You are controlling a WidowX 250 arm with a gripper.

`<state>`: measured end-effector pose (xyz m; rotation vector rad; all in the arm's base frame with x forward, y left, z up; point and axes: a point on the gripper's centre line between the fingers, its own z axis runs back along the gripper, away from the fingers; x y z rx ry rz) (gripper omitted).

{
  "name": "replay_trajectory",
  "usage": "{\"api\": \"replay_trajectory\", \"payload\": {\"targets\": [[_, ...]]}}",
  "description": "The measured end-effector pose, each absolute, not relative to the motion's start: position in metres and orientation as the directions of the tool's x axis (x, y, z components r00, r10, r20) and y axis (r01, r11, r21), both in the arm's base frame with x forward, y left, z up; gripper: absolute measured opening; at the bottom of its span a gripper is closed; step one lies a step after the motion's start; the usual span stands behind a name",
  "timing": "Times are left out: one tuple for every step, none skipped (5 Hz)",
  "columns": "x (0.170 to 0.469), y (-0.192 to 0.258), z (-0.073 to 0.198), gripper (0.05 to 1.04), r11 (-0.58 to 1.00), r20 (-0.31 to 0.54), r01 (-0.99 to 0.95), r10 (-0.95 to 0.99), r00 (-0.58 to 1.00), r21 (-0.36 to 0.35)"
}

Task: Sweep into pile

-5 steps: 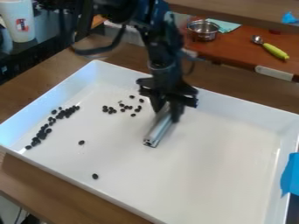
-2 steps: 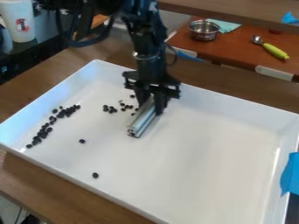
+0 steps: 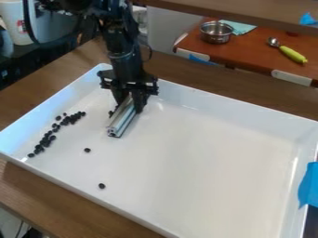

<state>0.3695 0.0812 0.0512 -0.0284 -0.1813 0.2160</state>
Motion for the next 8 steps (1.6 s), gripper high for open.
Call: {"api": "replay_trajectory", "payload": {"targets": [[0.367,0.091,0.052,0.379,0.973,0.199,-0.227,0.232,0.952,-0.045],[0.365,0.110,0.051,0.379,0.901,0.204,-0.426,0.433,0.878,-0.076],[0.363,0.120,0.051,0.379,0.843,0.202,-0.528,0.538,0.818,-0.104],[0.358,0.135,0.052,0.379,0.805,0.199,-0.579,0.593,0.781,-0.128],[0.346,0.137,0.052,0.379,0.788,0.189,-0.600,0.616,0.765,-0.139],[0.326,0.136,0.051,0.379,0.780,0.168,-0.609,0.626,0.761,-0.147],[0.305,0.135,0.051,0.379,0.794,0.166,-0.589,0.607,0.777,-0.148],[0.294,0.137,0.050,0.379,0.808,0.185,-0.571,0.589,0.787,-0.142]]}}
